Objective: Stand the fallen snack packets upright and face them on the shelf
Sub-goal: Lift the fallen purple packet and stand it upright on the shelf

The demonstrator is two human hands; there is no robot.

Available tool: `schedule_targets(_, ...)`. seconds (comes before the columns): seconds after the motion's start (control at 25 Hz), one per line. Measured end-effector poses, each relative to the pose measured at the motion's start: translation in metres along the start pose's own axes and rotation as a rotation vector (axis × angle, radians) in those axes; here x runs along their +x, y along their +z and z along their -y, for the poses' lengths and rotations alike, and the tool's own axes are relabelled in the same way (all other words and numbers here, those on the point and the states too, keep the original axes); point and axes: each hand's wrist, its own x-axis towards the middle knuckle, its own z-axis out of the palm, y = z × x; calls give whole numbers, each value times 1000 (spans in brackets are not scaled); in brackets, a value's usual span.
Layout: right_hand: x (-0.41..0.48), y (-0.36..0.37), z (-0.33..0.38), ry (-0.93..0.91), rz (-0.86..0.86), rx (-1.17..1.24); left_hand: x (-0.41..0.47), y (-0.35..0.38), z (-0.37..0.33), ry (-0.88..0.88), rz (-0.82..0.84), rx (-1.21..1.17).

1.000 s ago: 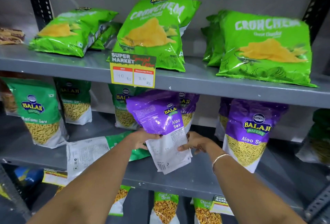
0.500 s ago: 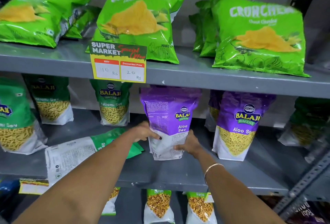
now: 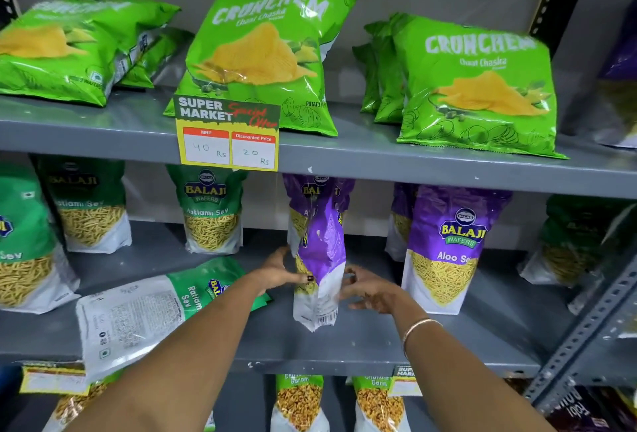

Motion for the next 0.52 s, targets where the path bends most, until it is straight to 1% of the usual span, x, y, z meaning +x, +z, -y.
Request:
schedule_targets(0.04, -5, -2, -2, -24, 62, -34, 3, 5, 0, 27, 4, -20)
schedule_targets(0.12, -6, 5, -5, -74, 90, -72, 7, 14, 0, 39, 46, -72)
schedule_targets(0.16, -2, 11, -7, -117, 76, -91, 9, 17, -1, 40, 54, -87)
schedule_targets(0.2, 5, 16, -11, -145, 25, -109, 9, 20, -2, 38, 41, -93)
schedule_targets(0.28, 9, 20, -13, -177, -96, -82, 8, 21, -3, 37, -2, -107)
schedule_targets(0.32, 10, 19, -14, -205, -130, -53, 8, 18, -2, 36, -14, -103)
schedule_targets(0.44, 9, 8, -15, -240, -127, 16, 6, 7, 4, -6, -11, -43)
schedule_targets(0.52, 9, 1, -12, -281, -139, 46, 7, 1, 7, -44, -40, -60)
